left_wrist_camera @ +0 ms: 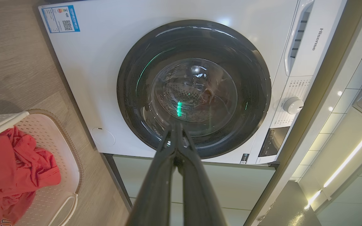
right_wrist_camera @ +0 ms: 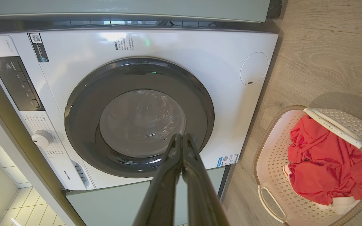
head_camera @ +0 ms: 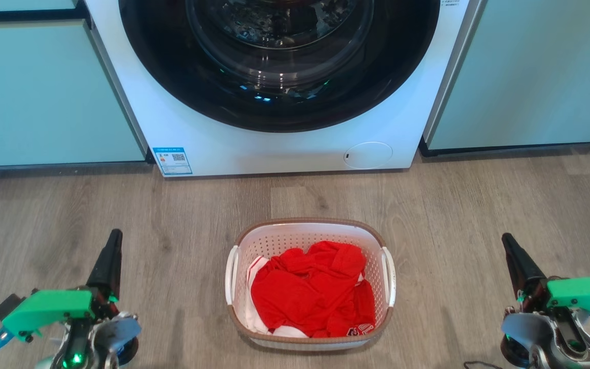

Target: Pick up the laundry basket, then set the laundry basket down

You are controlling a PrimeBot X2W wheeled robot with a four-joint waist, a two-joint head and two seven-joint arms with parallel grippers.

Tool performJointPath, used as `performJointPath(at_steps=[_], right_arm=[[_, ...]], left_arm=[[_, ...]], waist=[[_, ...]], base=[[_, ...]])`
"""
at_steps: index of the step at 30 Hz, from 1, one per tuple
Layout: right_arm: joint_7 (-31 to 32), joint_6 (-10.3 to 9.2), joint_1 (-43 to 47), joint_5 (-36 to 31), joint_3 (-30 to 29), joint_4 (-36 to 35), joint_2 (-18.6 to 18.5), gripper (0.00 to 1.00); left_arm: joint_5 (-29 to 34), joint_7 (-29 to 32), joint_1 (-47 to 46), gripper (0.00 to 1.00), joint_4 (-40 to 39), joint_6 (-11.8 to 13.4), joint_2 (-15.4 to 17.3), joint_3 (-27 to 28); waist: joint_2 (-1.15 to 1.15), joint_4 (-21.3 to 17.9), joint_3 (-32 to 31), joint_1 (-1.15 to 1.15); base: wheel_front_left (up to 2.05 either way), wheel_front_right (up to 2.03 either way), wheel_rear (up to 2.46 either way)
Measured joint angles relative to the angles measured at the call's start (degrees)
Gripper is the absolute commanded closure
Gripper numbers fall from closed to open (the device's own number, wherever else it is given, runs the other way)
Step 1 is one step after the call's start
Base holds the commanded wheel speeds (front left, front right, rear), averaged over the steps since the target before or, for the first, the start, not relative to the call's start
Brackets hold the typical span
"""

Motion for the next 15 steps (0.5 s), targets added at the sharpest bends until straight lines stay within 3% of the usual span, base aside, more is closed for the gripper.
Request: performJointPath(at_steps=[15], right_arm=[[0.0, 0.00, 0.0, 0.0, 0.0, 0.0, 0.0, 1.00]], left_arm=[[0.0, 0.0, 0.0, 1.00, 0.0, 0.0, 0.0, 0.0]], waist=[[0.00, 0.0, 0.0, 0.00]], base=[[0.00, 0.00, 0.00]])
